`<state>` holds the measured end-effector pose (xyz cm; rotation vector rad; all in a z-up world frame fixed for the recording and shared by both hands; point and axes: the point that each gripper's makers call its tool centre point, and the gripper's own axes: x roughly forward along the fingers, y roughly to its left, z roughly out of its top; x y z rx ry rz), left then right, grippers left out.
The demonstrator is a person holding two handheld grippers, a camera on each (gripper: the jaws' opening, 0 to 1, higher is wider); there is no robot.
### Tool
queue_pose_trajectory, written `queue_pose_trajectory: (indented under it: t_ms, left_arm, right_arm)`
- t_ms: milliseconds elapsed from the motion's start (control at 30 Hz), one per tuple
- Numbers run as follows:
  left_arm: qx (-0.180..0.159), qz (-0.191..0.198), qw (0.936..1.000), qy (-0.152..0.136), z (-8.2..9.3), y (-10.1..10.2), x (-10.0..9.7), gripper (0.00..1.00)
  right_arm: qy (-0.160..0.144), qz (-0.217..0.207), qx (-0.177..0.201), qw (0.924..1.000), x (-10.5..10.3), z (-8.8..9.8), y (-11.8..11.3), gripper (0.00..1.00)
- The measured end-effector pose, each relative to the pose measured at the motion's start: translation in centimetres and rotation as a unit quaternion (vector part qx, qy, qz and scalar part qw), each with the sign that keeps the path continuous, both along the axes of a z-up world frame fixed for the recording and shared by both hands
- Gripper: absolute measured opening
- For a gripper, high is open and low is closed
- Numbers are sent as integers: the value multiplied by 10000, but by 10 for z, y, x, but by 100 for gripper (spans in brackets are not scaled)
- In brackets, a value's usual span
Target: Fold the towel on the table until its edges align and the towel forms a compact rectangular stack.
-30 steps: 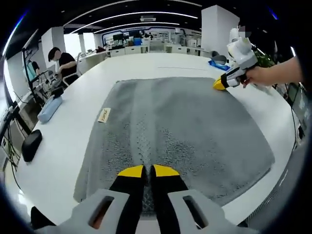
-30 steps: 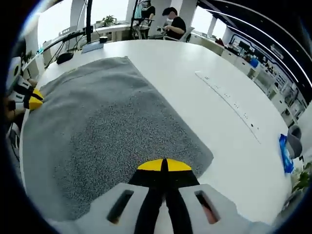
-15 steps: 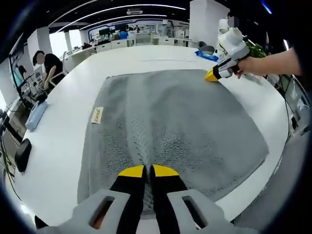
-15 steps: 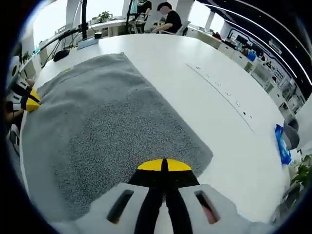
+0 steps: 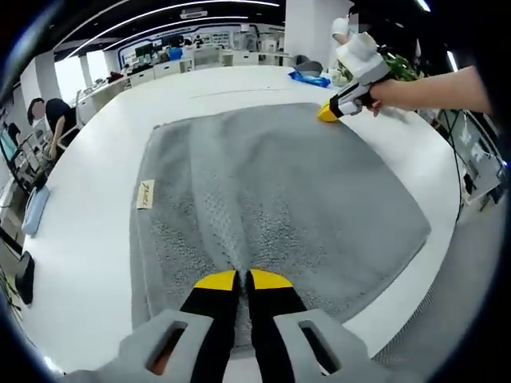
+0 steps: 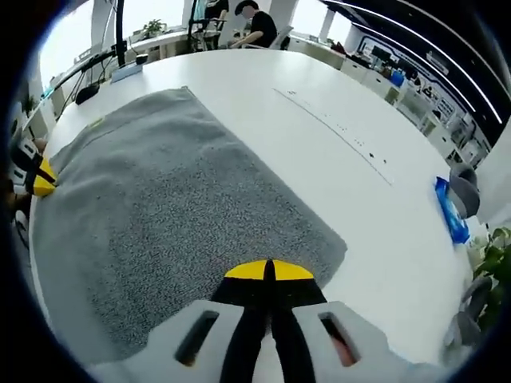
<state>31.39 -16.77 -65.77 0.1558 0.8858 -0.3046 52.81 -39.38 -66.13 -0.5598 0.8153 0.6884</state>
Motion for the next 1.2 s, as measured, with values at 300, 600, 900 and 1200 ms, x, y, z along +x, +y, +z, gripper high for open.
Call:
queue_pose_trajectory:
  t_ms: [300, 600, 900, 1200]
  left_arm:
    - [66, -391, 9990, 211, -1, -23, 5, 5]
    - [55, -536, 9983, 222, -1, -31, 11, 5]
    - [225, -708, 9962, 461, -2, -35, 18, 4]
    - [313, -638, 9960, 540, -2, -35, 24, 4]
  right_arm:
    - [19, -273, -99, 9996, 2, 0, -26, 0]
    - [74, -413, -129, 9990, 0, 0, -41, 0]
    - [20, -572, -238, 9981, -14, 0, -60, 0]
    - [-7, -687, -259, 9973, -29, 0, -76, 0]
